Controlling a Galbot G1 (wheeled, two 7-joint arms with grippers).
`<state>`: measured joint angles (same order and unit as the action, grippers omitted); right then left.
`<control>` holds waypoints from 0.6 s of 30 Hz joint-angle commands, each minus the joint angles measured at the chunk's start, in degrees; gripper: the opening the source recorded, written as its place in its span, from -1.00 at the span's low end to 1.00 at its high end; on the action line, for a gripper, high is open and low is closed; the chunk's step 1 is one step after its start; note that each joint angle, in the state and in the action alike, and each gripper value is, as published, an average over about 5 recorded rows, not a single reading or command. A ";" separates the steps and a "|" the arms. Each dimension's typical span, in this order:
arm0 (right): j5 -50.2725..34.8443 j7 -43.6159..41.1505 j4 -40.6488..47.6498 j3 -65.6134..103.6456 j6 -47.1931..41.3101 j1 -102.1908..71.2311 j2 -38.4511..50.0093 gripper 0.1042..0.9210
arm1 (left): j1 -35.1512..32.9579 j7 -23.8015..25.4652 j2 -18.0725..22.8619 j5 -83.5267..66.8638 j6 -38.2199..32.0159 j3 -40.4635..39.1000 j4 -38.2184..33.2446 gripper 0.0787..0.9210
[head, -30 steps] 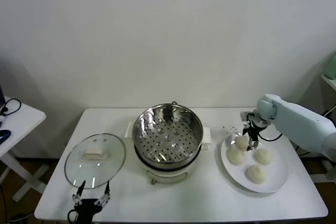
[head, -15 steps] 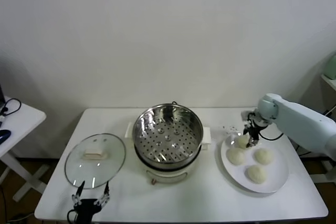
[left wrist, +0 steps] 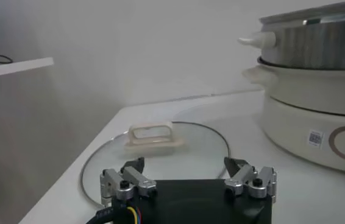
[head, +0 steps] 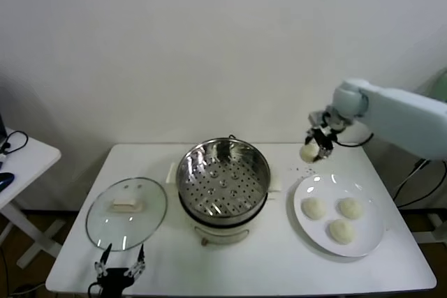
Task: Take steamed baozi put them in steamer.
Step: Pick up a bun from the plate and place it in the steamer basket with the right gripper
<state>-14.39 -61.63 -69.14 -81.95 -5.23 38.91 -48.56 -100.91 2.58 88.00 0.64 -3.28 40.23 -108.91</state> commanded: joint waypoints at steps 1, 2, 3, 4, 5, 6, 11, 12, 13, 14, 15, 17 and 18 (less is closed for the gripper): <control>-8.76 0.22 -15.28 -8.65 8.11 23.64 -6.22 0.26 | -0.24 -0.17 0.09 0.75 -0.13 -0.21 -0.06 0.77; -8.79 0.77 -16.88 -7.94 9.30 23.96 -7.05 0.25 | -0.23 -0.20 0.12 0.76 -0.12 -0.22 -0.07 0.77; -8.51 1.47 -18.51 -7.13 10.84 24.03 -7.92 0.24 | -0.21 -0.25 0.15 0.76 -0.11 -0.22 -0.07 0.77; -7.77 2.20 -19.91 -6.26 12.37 23.59 -8.70 0.24 | -0.19 -0.31 0.18 0.76 -0.09 -0.21 -0.06 0.77; -6.80 2.98 -21.27 -5.40 14.03 22.87 -9.48 0.24 | -0.17 -0.36 0.19 0.76 -0.07 -0.20 -0.04 0.77; -5.33 3.74 -22.26 -4.70 15.84 21.81 -10.25 0.24 | -0.18 -0.41 0.19 0.76 -0.06 -0.17 -0.04 0.77; 5.64 7.24 -22.55 -2.78 24.00 14.73 -13.93 0.25 | -0.14 -0.55 0.14 0.76 0.00 0.08 -0.02 0.77; 8.91 8.04 -21.32 -2.41 26.08 13.13 -14.77 0.26 | -0.10 -0.58 0.13 0.75 0.00 0.12 -0.01 0.77; 11.84 8.65 -19.94 -2.01 27.92 11.65 -15.51 0.26 | -0.06 -0.59 0.13 0.74 -0.01 0.14 -0.01 0.77; 14.89 9.18 -18.24 -1.58 29.66 10.08 -16.22 0.26 | -0.03 -0.60 0.14 0.73 -0.01 0.15 -0.03 0.77; 18.18 9.64 -16.31 -1.15 31.31 8.49 -16.89 0.26 | 0.01 -0.61 0.15 0.72 -0.03 0.15 -0.05 0.77; 23.30 10.39 -12.32 -0.33 33.93 5.69 -18.06 0.26 | 0.09 -0.63 0.17 0.70 -0.05 0.13 -0.04 0.77; 25.53 10.76 -10.41 0.11 35.11 4.15 -18.62 0.26 | 0.15 -0.64 0.18 0.70 -0.06 0.12 0.04 0.77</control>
<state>-6.23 -54.82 -83.73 -83.40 16.26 49.27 -61.20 -100.82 1.98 88.15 1.26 -3.35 40.36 -108.87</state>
